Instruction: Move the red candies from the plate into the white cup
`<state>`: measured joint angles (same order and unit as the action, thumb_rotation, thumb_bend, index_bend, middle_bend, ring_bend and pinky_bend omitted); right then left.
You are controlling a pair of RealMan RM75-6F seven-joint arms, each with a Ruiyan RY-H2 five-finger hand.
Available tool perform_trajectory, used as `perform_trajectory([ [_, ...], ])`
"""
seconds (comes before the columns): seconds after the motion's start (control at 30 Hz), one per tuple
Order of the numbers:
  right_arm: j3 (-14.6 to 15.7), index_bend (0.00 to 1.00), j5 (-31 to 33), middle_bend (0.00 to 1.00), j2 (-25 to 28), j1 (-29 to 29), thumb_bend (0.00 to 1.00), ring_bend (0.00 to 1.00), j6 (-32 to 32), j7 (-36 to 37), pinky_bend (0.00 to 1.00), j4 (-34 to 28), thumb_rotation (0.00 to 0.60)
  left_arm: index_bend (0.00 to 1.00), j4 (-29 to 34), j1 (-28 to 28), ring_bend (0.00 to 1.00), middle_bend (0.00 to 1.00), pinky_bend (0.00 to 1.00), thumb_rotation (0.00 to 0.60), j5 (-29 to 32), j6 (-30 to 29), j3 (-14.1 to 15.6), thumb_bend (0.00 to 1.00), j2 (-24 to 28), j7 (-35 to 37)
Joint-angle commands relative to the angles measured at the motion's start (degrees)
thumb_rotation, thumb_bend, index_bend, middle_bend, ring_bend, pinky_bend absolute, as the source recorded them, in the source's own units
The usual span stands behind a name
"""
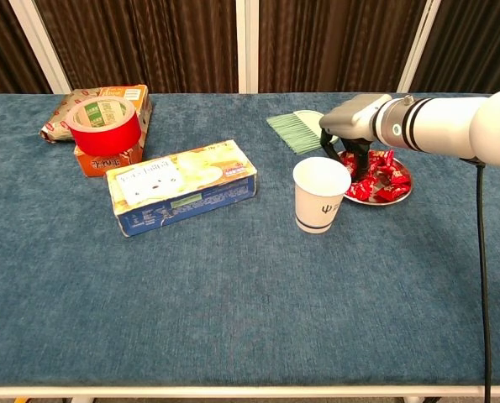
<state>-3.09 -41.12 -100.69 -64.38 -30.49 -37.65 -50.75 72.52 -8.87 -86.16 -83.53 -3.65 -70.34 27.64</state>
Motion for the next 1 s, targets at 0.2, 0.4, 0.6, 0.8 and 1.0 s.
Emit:
perform_trajectory([
  [0.2, 0.7, 0.63, 2.0, 1.0, -0.2, -0.3, 0.2, 1.0, 0.5, -0.8, 1.0, 0.5, 0.6, 0.17, -0.3, 0.0, 0.1, 0.16, 0.2, 0.249, 0.1, 0.1, 0.0, 0.11, -0.2, 0.2],
  [0.4, 1.1, 0.64, 3.3, 1.0, -0.3, -0.6, 0.23, 1.0, 0.8, -1.3, 1.0, 0.8, 0.6, 0.17, -0.4, 0.2, 0.1, 0.16, 0.2, 0.249, 0.1, -0.1, 0.0, 0.1, -0.2, 0.3],
  [0.6, 0.7, 0.65, 2.9, 1.0, 1.8, -0.4, 0.27, 1.0, -1.4, -0.7, 1.0, -2.3, 0.6, 0.17, -0.1, 0.1, 0.1, 0.16, 0.2, 0.244, 0.0, -0.2, -0.1, 0.1, -0.2, 0.3],
  [0.8, 0.2, 0.66, 1.4, 1.0, 5.6, 0.5, 0.28, 1.0, -5.5, -0.3, 1.0, -8.6, 0.6, 0.17, 0.2, 0.0, 0.1, 0.16, 0.2, 0.246, -0.3, -0.2, -0.1, 0.1, -0.2, 0.1],
  [1.0, -0.5, 0.66, 0.0, 1.0, 10.0, 1.2, 0.28, 1.0, -9.9, -0.6, 1.0, -16.5, 0.6, 0.17, 0.7, 0.0, 0.1, 0.16, 0.2, 0.245, -0.4, -0.4, -0.1, 0.1, -0.1, -0.3],
])
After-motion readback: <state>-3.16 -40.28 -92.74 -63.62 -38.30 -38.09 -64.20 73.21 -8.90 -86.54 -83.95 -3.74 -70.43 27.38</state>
